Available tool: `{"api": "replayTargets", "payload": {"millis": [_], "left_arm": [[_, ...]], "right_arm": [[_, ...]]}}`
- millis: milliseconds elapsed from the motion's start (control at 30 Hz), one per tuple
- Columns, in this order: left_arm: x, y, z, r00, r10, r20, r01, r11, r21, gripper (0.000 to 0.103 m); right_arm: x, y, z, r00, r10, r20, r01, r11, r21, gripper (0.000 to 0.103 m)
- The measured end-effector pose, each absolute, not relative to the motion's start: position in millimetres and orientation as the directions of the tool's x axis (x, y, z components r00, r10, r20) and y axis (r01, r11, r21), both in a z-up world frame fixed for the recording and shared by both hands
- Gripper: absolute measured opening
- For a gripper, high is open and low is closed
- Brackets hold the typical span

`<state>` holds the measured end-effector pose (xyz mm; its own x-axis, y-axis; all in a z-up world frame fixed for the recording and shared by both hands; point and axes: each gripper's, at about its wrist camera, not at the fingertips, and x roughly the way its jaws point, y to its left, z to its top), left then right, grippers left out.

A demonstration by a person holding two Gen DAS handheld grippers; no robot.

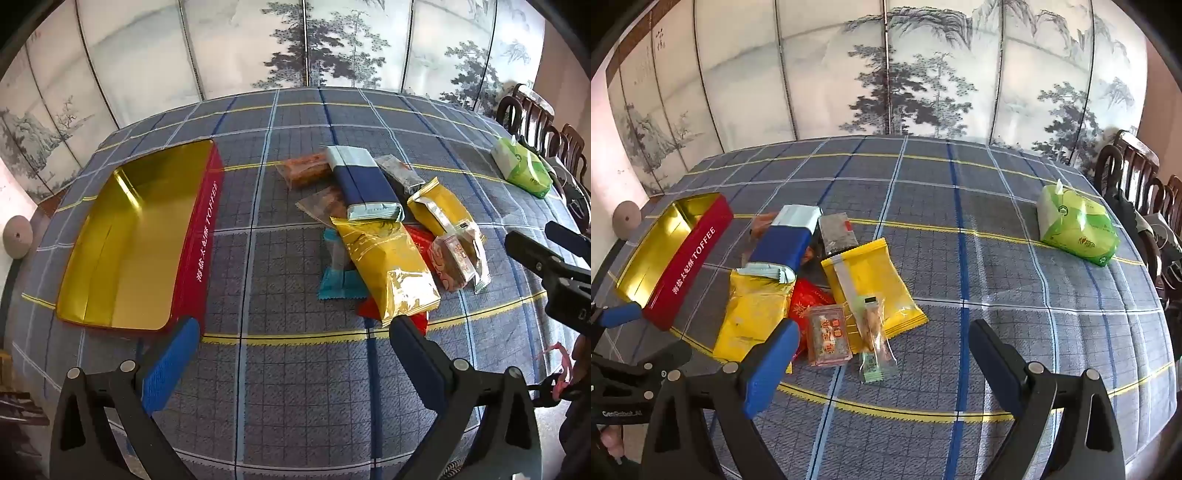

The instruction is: Organize snacks

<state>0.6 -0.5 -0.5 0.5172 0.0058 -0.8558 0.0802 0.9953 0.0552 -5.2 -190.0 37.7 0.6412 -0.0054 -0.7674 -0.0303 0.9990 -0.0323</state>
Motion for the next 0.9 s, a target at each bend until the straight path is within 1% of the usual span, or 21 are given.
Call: {"api": "replayTargets", "payload": {"millis": [267, 300, 333, 600, 900], "left_arm": [[1.7, 1.0, -0.6, 0.506, -0.003, -0.863, 0.073, 0.997, 0.04, 0.102], [2.9, 0.9, -0.5, 0.504, -0.002, -0.864, 0.071, 0.997, 0.039, 0.102], [4.1, 0.7, -0.5, 0.503, 0.002, -0.865, 0.067, 0.997, 0.041, 0.102], [2.6, 5.9, -6.8, 0.506, 0.002, -0.863, 0.073, 0.996, 0.044, 0.101], [2.0, 5.5, -6.7, 0.503, -0.003, -0.864, 0.072, 0.997, 0.038, 0.101]], "right_arm": [[-8.8, -188.0, 37.3, 0.667, -0.101, -0.738, -0.003, 0.99, -0.139, 0.095], [-4.4, -207.4, 39.8, 0.652, -0.011, -0.758, -0.049, 0.997, -0.057, 0.095], [-1.6, -219.8, 42.5, 0.645, 0.033, -0.764, -0.075, 0.997, -0.02, 0.095], [-6.2, -193.1, 37.7, 0.64, 0.022, -0.768, -0.087, 0.995, -0.045, 0.095], [-5.5, -193.1, 33.0, 0.627, 0.044, -0.777, -0.097, 0.995, -0.022, 0.094]]}}
